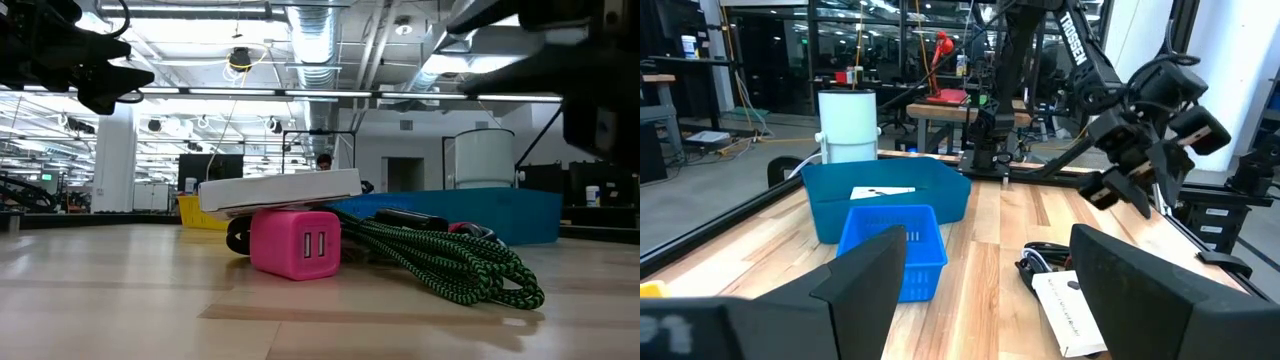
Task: Pick and place items into bin
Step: Put the SD card reader box into the dark blue bin
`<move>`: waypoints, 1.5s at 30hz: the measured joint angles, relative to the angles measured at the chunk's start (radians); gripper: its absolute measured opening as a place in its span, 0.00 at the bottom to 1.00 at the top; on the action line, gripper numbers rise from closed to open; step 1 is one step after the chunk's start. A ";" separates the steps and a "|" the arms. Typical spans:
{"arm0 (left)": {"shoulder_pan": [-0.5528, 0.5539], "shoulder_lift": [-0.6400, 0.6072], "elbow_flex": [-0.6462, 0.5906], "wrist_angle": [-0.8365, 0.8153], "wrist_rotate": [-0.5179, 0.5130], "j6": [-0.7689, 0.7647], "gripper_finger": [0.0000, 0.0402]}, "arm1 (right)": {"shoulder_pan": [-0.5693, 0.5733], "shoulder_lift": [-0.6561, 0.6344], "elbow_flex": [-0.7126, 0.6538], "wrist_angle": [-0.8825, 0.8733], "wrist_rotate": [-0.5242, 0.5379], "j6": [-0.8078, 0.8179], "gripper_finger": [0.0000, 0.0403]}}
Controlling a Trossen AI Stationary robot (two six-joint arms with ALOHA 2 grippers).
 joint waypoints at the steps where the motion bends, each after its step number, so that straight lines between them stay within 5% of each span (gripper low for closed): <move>1: 0.000 0.000 0.000 0.000 0.000 0.000 0.68 | 0.000 0.005 0.000 0.007 -0.004 0.016 0.34; 14: 0.000 0.000 0.000 0.000 0.000 0.000 0.68 | -0.085 0.001 0.001 0.044 -0.177 0.100 0.60; 45: 0.000 0.000 0.000 0.000 0.000 0.000 0.68 | -0.175 0.001 0.001 -0.052 -0.296 0.234 0.60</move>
